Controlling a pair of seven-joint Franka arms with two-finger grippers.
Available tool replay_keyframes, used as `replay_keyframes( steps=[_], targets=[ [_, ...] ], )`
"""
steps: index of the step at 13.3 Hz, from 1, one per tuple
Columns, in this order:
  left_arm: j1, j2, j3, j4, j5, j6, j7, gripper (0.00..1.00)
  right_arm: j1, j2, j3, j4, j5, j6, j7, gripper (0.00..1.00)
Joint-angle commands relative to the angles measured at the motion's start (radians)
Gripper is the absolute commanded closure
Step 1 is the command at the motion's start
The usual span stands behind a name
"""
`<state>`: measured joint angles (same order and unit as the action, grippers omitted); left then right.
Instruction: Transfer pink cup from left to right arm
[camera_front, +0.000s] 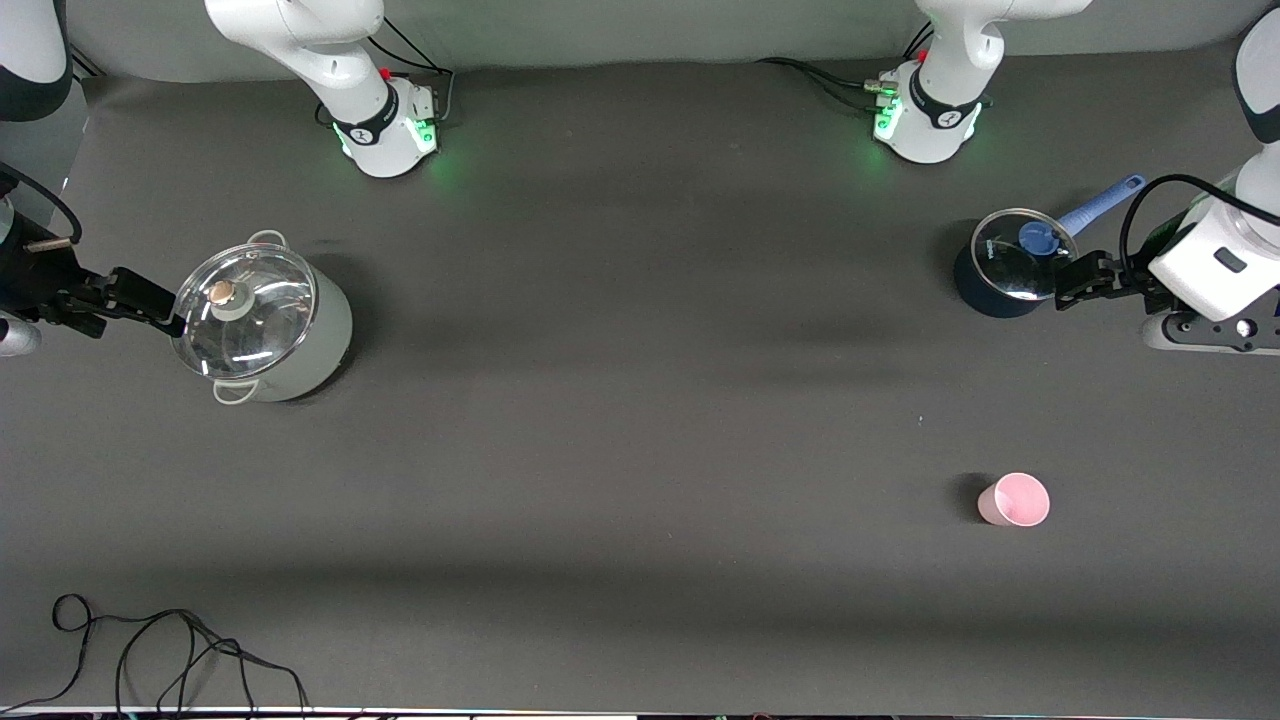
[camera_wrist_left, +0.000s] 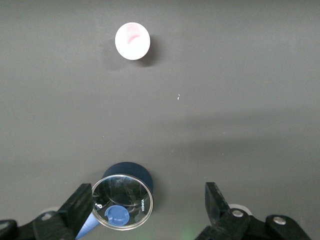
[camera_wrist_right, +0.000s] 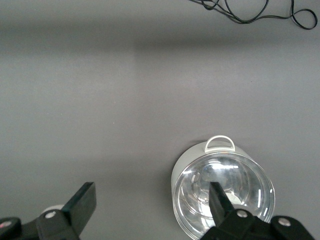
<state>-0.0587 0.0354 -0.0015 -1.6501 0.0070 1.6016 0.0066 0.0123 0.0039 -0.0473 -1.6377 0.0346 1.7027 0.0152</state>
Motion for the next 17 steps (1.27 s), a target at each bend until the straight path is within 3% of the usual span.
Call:
replay_keyframes(
  steps=[1,14,17],
  targets=[
    [-0.007,0.0,0.008,0.018,0.002,-0.012,0.015,0.0,0.001,0.016,0.003,0.035,-0.004,-0.021,0.011,0.0],
    [-0.018,0.026,0.008,0.053,0.004,0.023,0.021,0.0,-0.002,0.015,-0.008,0.024,-0.002,-0.057,0.006,0.0],
    [-0.004,0.081,0.014,0.131,-0.01,0.095,0.253,0.0,0.0,0.018,-0.008,0.03,-0.002,-0.055,0.014,0.0]
  ],
)
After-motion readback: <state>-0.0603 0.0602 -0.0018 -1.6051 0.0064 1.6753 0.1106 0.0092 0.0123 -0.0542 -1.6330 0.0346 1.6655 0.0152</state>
